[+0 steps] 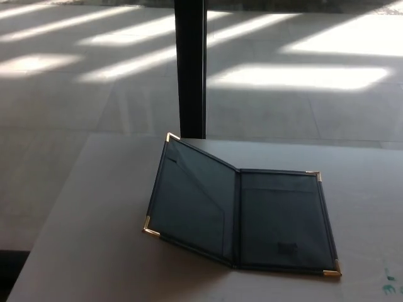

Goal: The robot uses its left hand to push the cover of the diary kept in the middle of the desk to close it

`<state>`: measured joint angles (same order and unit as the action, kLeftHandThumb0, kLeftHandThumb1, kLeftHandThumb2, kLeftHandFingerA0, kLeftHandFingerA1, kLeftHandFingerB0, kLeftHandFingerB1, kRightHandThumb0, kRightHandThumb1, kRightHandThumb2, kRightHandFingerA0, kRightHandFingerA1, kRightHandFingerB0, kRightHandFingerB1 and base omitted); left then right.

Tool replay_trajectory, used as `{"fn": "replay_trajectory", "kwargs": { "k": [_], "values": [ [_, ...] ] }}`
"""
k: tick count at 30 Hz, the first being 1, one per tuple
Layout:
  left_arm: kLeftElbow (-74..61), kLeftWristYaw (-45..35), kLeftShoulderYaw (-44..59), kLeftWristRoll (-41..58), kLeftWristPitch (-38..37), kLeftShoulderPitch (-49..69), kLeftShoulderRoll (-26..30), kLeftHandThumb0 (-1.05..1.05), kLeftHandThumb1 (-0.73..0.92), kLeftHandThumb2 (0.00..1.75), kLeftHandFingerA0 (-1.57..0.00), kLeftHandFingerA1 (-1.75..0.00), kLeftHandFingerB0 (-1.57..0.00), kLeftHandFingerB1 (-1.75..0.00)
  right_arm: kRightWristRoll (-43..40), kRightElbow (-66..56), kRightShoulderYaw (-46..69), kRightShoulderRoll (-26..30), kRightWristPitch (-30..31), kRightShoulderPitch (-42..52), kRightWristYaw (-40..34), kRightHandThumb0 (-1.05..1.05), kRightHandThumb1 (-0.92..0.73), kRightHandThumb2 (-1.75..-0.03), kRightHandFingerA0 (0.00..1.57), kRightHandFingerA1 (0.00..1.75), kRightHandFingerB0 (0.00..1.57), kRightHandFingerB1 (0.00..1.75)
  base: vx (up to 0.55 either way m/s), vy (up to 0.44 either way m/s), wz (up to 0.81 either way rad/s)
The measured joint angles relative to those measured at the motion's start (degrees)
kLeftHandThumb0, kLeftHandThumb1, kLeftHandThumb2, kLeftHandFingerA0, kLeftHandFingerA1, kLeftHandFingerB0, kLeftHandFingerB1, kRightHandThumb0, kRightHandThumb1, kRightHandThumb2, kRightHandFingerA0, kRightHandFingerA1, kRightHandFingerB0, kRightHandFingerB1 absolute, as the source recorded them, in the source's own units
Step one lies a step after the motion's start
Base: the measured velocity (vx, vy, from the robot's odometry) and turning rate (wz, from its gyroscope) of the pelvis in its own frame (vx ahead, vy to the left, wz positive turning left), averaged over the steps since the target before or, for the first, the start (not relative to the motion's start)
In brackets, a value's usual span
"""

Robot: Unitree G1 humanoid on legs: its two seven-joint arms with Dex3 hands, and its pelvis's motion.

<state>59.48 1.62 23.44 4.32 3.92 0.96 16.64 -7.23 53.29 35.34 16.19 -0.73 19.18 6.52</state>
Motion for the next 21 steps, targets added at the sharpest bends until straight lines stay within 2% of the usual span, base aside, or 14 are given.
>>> {"fn": "replay_trajectory", "kwargs": {
  "k": [1, 3, 4, 5, 6, 8, 9, 12, 13, 14, 15, 17, 18, 21],
  "values": [
    [0.2, 0.2, 1.5, 0.6, 0.0, -0.6, 0.2, -0.81, 0.92, 0.77, -1.00, -1.04, -0.75, -1.00, -0.8, 0.0, 1.7, 0.0, 0.0, 0.0, 0.2, -0.91, -0.89, -0.67, 0.62, 0.77, 0.60, 0.56, 0.00, 0.000, 0.00],
    [0.8, 1.0, 4.3, 1.6, 0.0, -1.9, 0.8, -0.79, 0.92, 0.80, -1.03, -1.25, -0.75, -0.94, -2.3, 0.1, 4.7, 0.1, 0.0, 0.1, 0.7, -0.90, -0.89, -0.67, 0.64, 0.75, 0.62, 0.56, 0.00, 0.000, 0.00],
    [0.9, 1.3, 5.1, 1.8, 0.0, -2.4, 1.0, -0.82, 0.92, 0.80, -0.99, -0.92, -0.42, -0.64, -2.9, 0.2, 5.9, 0.1, 0.0, 0.1, 0.9, -0.90, -0.88, -0.67, 0.64, 0.76, 0.64, 0.57, 0.00, 0.000, 0.00],
    [1.1, 2.0, 6.5, 2.1, 0.0, -3.4, 1.5, -0.86, 0.91, 0.76, -0.46, -0.64, -0.18, -0.41, -3.8, 0.2, 7.6, 0.1, 0.0, 0.1, 1.2, -0.91, -0.89, -0.67, 0.60, 0.74, 0.65, 0.57, 0.00, 0.000, 0.00],
    [1.2, 2.1, 6.8, 2.2, 0.0, -3.6, 1.6, -0.78, 0.92, 0.74, -0.31, -0.44, -0.26, -0.41, -4.1, 0.2, 8.0, 0.1, 0.0, 0.1, 1.2, -0.90, -0.88, -0.66, 0.55, 0.76, 0.62, 0.57, 0.00, 0.000, 0.00],
    [1.4, 3.7, 9.6, 3.1, -0.4, -6.0, 2.7, -0.78, 0.92, 0.71, -0.32, -0.42, -0.28, -0.40, -6.0, 0.8, 11.4, 0.3, 0.0, -0.1, 1.9, -0.90, -0.88, -0.66, 0.54, 0.76, 0.61, 0.57, 0.00, 0.000, 0.00],
    [1.1, 4.4, 10.8, 3.4, -0.7, -7.7, 3.3, -0.71, 0.77, 1.17, -0.32, -0.56, -0.19, -0.48, -7.0, 0.9, 13.0, 0.3, 0.0, -0.1, 2.2, -0.92, -0.87, -0.67, 0.56, 0.78, 0.66, 0.59, 0.00, 0.000, 0.00],
    [0.2, 5.8, 12.4, 3.9, -1.5, -11.3, 4.3, -0.70, 0.77, 1.20, -0.40, -0.60, -0.17, -0.47, -8.9, 0.9, 15.9, 0.4, 0.1, -0.5, 2.7, -0.94, -0.86, -0.66, 0.61, 0.81, 0.67, 0.60, 0.00, 0.000, 0.00],
    [-0.6, 6.6, 12.8, 4.0, -2.2, -13.7, 4.8, -0.95, 0.92, 0.84, -0.38, -0.66, -0.37, -0.54, -10.0, 0.7, 17.4, 0.4, 0.1, -0.6, 3.0, -0.92, -0.88, -0.67, 0.61, 0.77, 0.64, 0.58, 0.00, 0.000, 0.00],
    [-1.4, 7.1, 12.5, 3.9, -2.5, -15.0, 4.9, -0.99, 0.92, 0.81, -0.35, -0.86, -0.32, -0.75, -10.7, 0.3, 18.0, 0.4, 0.2, -0.5, 3.1, -0.92, -0.89, -0.65, 0.64, 0.74, 0.64, 0.54, 0.00, 0.000, 0.00],
    [-3.3, 7.7, 12.2, 3.9, -2.8, -16.9, 4.9, -1.05, 0.92, 0.98, -0.20, -1.38, -0.03, -1.33, -11.4, 0.2, 18.9, 0.6, 0.3, -0.6, 3.2, -0.92, -0.87, -0.67, 0.68, 0.78, 0.66, 0.58, 0.00, 0.000, 0.00],
    [-7.3, 8.3, 10.9, 3.8, -3.4, -19.4, 4.9, -1.05, 0.92, 0.98, -0.20, -1.38, -0.03, -1.33, -12.4, 0.0, 19.7, 1.0, 0.4, -0.9, 3.3, -0.92, -0.87, -0.67, 0.68, 0.78, 0.66, 0.58, 0.00, 0.000, 0.00],
    [-9.7, 8.5, 9.8, 3.6, -3.6, -20.6, 4.7, -1.05, 0.92, 0.97, -0.19, -1.53, -0.09, -1.51, -13.0, -0.3, 20.0, 1.0, 0.5, -1.1, 3.3, -0.92, -0.87, -0.67, 0.70, 0.77, 0.67, 0.58, 0.00, 0.000, 0.00],
    [-15.9, 8.9, 7.2, 3.4, -4.0, -22.8, 3.0, -1.05, 0.92, 0.91, -0.30, -1.28, -0.18, -1.21, -14.0, -0.4, 20.5, 1.0, 0.8, -1.3, 3.3, -0.91, -0.88, -0.67, 0.74, 0.77, 0.65, 0.59, 0.00, 0.000, 0.00]
  ]
}}
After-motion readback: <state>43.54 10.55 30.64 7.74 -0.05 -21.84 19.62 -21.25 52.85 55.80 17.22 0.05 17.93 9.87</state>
